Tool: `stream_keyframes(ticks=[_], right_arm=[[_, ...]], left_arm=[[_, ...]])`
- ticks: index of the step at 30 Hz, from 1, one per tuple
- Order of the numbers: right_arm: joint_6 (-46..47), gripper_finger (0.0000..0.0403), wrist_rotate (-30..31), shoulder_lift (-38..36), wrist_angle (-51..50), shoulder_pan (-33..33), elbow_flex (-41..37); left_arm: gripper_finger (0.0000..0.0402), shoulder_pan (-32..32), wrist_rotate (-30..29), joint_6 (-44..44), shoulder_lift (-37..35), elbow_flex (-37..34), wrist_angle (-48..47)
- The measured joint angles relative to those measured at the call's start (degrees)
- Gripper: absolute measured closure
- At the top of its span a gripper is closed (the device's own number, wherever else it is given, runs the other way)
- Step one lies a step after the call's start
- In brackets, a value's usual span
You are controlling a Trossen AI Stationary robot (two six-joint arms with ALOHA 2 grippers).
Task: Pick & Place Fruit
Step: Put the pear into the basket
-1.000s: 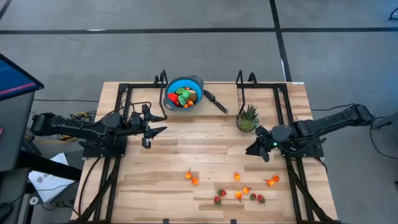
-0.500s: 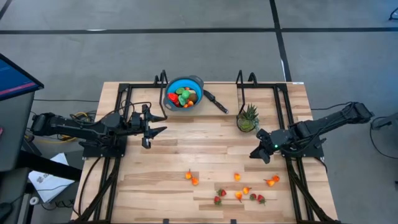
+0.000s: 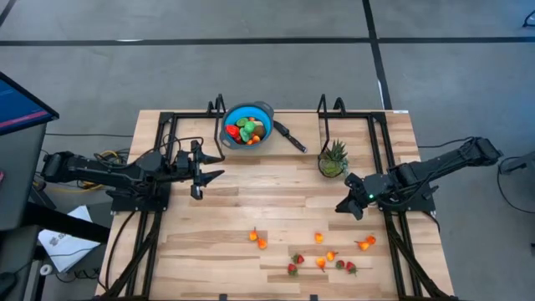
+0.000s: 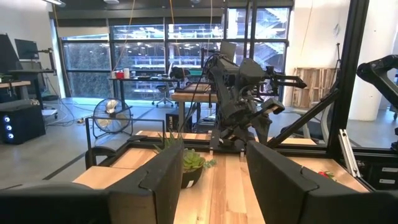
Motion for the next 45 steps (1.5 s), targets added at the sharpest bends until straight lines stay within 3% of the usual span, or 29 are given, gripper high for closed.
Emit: stream_keyframes(ticks=[8, 20, 27, 36, 40, 45], right_arm=[[-1.1, 0.0295, 0.0, 0.0, 0.0, 0.0, 0.0], [-13.8, 0.0294, 0.2, 0.0, 2.8, -0.2, 0.0], [-3.0, 0.0295, 0.2, 0.0, 8.3, -3.7, 0.0], [1.1, 0.0295, 1.7, 0.0, 8.3, -3.6, 3.1], [0.2, 0.0316, 3.4, 1.9, 7.3, -2.4, 6.3], [-1.2, 0.0377, 5.0, 6.7, -1.3, -0.5, 11.7]], left_arm=[[0.0229, 0.0, 0.0, 0.0, 0.0, 0.0, 0.0], [0.0229, 0.0, 0.0, 0.0, 0.0, 0.0, -0.2], [0.0229, 0.0, 0.0, 0.0, 0.0, 0.0, -0.2], [0.0229, 0.0, 0.0, 0.3, 0.0, 0.0, -0.1], [0.0229, 0.0, 0.0, 0.3, 0.0, 0.0, -0.1], [0.0229, 0.0, 0.0, 0.3, 0.0, 0.0, -0.1]])
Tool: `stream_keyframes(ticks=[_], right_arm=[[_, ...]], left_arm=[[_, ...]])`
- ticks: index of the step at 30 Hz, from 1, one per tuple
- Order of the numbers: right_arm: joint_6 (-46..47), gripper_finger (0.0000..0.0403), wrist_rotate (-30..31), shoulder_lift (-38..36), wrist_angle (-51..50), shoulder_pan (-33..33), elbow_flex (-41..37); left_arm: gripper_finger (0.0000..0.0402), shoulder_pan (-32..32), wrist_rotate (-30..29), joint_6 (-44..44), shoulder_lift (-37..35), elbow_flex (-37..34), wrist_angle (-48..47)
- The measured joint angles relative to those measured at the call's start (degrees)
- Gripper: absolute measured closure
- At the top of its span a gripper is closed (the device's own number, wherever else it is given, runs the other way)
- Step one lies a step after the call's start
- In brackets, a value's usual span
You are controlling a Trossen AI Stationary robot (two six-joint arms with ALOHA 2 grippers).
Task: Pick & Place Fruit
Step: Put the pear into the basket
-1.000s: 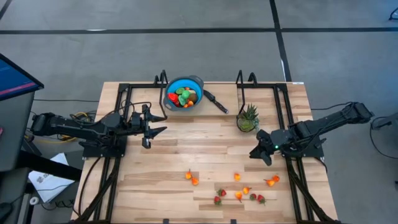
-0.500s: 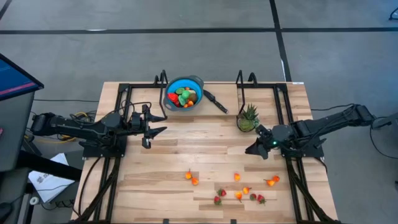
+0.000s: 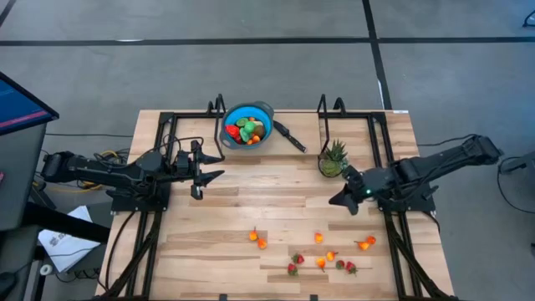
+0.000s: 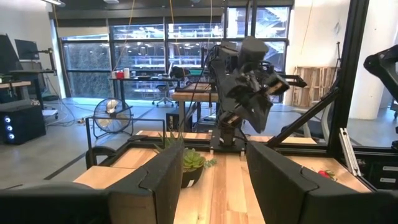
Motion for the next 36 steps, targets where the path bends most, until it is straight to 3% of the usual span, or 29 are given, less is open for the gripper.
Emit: stream_keyframes(ticks=[3, 7, 19, 28, 36], right_arm=[[-1.6, 0.0397, 0.0, 3.1, -4.8, 1.4, 2.9], [-0.3, 0.0382, -0.5, 5.9, -8.9, 2.7, 5.6], [18.0, 0.0395, -7.7, 9.0, -28.3, 13.6, 7.3], [27.4, 0.039, -8.6, 9.0, -29.7, 23.1, 7.3], [28.7, 0.0386, -9.7, 9.0, -33.7, 27.8, 7.3]], left_arm=[[0.0229, 0.0, 0.0, 0.0, 0.0, 0.0, 0.0], [0.0229, 0.0, 0.0, -0.1, 0.0, 0.0, -0.1], [0.0229, 0.0, 0.0, -0.2, 0.0, 0.0, -0.3], [0.0229, 0.0, 0.0, -0.3, 0.0, 0.0, -0.3], [0.0229, 0.0, 0.0, -0.3, 0.0, 0.0, -0.3]])
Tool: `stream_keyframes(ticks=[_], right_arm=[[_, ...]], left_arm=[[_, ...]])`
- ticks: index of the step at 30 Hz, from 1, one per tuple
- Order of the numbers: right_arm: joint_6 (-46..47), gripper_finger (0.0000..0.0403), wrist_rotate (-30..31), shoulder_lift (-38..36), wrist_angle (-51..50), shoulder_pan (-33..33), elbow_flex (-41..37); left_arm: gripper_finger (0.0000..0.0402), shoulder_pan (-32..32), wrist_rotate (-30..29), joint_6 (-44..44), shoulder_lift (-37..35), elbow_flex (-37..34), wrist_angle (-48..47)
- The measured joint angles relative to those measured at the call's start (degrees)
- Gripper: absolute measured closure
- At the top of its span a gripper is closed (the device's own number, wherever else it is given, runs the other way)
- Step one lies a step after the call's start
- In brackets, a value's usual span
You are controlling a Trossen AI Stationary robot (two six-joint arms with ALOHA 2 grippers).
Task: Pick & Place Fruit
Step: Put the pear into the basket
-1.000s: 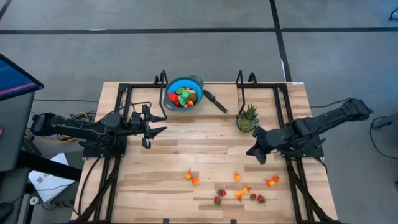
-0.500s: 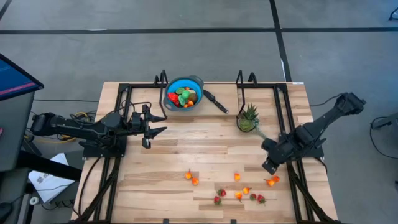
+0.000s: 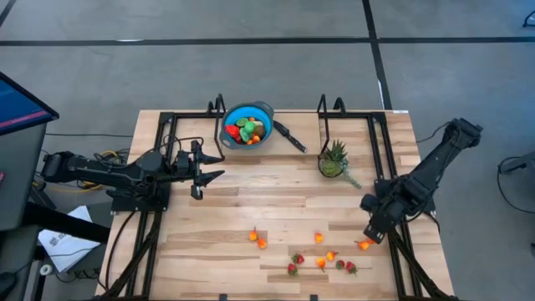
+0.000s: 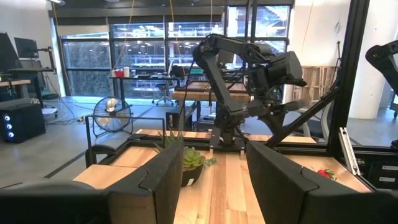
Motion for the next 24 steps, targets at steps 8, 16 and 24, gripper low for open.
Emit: stream_keyframes(ticks=[8, 16, 24], right_arm=[[-6.3, 0.0371, 0.0, 0.0, -2.7, 1.4, 0.0], [-13.5, 0.0386, -1.0, 0.0, -2.2, 1.4, 0.0], [-16.6, 0.0385, -1.4, 2.6, -3.5, 1.4, -0.1]], left_arm=[[0.0229, 0.0, 0.0, 0.0, 0.0, 0.0, 0.0], [0.0229, 0.0, 0.0, 0.1, 0.0, 0.0, 0.1], [0.0229, 0.0, 0.0, 0.2, 0.0, 0.0, 0.1]])
